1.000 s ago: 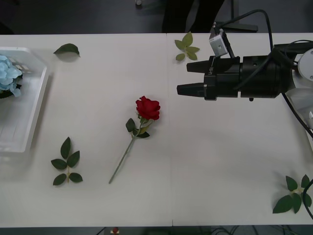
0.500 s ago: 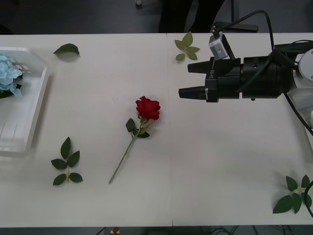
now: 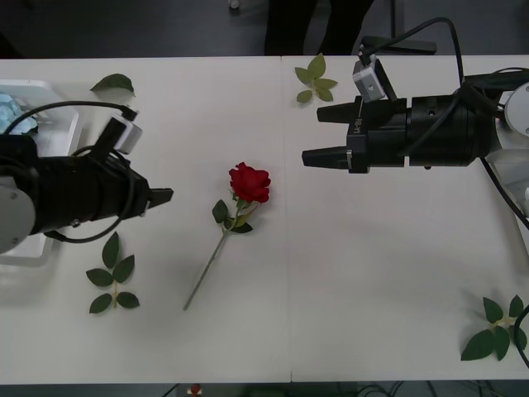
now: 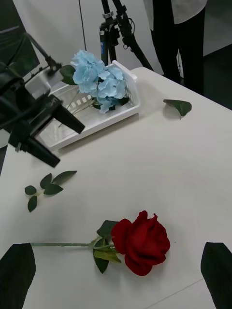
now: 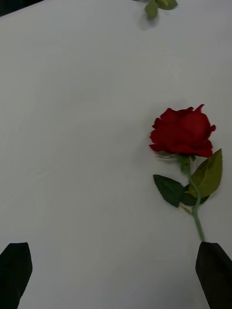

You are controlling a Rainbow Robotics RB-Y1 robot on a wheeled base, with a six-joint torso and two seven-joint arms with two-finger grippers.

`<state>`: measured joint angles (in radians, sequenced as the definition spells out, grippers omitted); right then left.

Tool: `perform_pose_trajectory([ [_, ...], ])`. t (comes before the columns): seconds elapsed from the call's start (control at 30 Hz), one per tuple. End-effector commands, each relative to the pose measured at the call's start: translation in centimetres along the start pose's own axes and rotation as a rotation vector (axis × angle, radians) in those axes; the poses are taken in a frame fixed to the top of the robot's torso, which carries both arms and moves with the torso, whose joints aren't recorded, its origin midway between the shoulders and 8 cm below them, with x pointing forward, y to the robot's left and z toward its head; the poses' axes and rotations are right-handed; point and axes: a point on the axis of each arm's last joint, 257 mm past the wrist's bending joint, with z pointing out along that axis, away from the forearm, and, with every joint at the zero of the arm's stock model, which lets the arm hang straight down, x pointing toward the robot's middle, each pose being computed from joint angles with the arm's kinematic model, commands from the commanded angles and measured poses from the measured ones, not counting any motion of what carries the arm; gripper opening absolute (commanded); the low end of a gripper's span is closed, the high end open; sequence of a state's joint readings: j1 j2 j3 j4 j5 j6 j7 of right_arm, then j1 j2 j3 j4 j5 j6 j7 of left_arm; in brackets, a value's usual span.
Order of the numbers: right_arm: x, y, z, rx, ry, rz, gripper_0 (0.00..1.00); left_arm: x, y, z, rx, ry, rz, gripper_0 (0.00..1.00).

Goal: Place the red flowers into the right box and the blue flowers into the left box. If a person shows an open palm, hand one flower to the person first, then continue sorting.

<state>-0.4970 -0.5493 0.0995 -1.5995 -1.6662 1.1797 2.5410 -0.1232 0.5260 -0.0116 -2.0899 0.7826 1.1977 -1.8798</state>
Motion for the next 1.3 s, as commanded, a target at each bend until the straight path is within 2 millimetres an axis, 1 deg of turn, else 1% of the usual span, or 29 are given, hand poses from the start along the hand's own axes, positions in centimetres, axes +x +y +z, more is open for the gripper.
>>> perform_pose_trajectory([
  [0.03, -1.2, -0.9, -0.9, 0.014, 0.017, -0.078, 1.00, -1.6, -3.3, 2.2, -0.007, -0.032, 0.091, 1.00],
  [0.07, -1.0, -1.1, -1.0, 0.019, 0.020, -0.075, 1.00, -1.2, -4.1, 2.9, -0.008, -0.026, 0.117, 1.00],
  [0.1, -0.9, -1.2, -1.0, 0.020, 0.021, -0.074, 1.00, -0.9, -4.5, 3.3, -0.007, -0.022, 0.127, 1.00],
  [0.13, -0.8, -1.3, -1.1, 0.021, 0.023, -0.072, 1.00, -0.4, -5.3, 4.2, -0.004, -0.016, 0.152, 1.00],
  [0.2, -0.8, -1.2, -1.1, 0.020, 0.023, -0.077, 1.00, 0.0, -6.1, 5.0, -0.001, -0.015, 0.170, 1.00],
  [0.27, -0.8, -1.3, -1.2, 0.021, 0.024, -0.077, 1.00, 0.8, -6.8, 6.3, 0.000, 0.001, 0.200, 1.00],
  [0.3, -0.8, -1.4, -1.2, 0.023, 0.025, -0.079, 1.00, 1.0, -6.8, 6.6, -0.002, 0.006, 0.208, 1.00],
  [0.4, -0.7, -1.4, -1.3, 0.024, 0.028, -0.080, 1.00, 1.7, -7.2, 8.4, -0.006, 0.026, 0.235, 1.00],
  [0.5, -0.6, -1.5, -1.3, 0.026, 0.029, -0.081, 1.00, 1.9, -7.6, 10.2, -0.009, 0.028, 0.244, 1.00],
  [0.8, -0.7, -1.4, -1.4, 0.021, 0.023, -0.081, 1.00, 1.2, -8.3, 14.4, -0.026, 0.051, 0.223, 1.00],
  [0.93, -0.7, -1.4, -1.3, 0.021, 0.021, -0.081, 1.00, 1.6, -8.4, 15.6, -0.036, 0.073, 0.224, 1.00],
  [1.07, -0.8, -1.4, -1.4, 0.021, 0.020, -0.084, 1.00, 2.1, -8.3, 16.0, -0.041, 0.087, 0.222, 0.99],
  [1.1, -0.8, -1.4, -1.3, 0.020, 0.019, -0.084, 1.00, 2.2, -8.4, 16.1, -0.039, 0.089, 0.222, 0.94],
  [1.13, -0.8, -1.4, -1.4, 0.021, 0.020, -0.084, 1.00, 2.5, -8.2, 16.1, -0.040, 0.095, 0.219, 0.86],
  [1.17, -0.8, -1.4, -1.3, 0.021, 0.020, -0.084, 1.00, 2.6, -8.2, 16.1, -0.040, 0.097, 0.217, 0.80],
  [1.2, -0.8, -1.3, -1.3, 0.019, 0.020, -0.085, 1.00, 3.0, -8.1, 16.3, -0.039, 0.105, 0.214, 0.66],
  [1.3, -0.8, -1.4, -1.4, 0.019, 0.021, -0.087, 1.00, 3.6, -8.3, 16.7, -0.036, 0.111, 0.216, 0.35],
])
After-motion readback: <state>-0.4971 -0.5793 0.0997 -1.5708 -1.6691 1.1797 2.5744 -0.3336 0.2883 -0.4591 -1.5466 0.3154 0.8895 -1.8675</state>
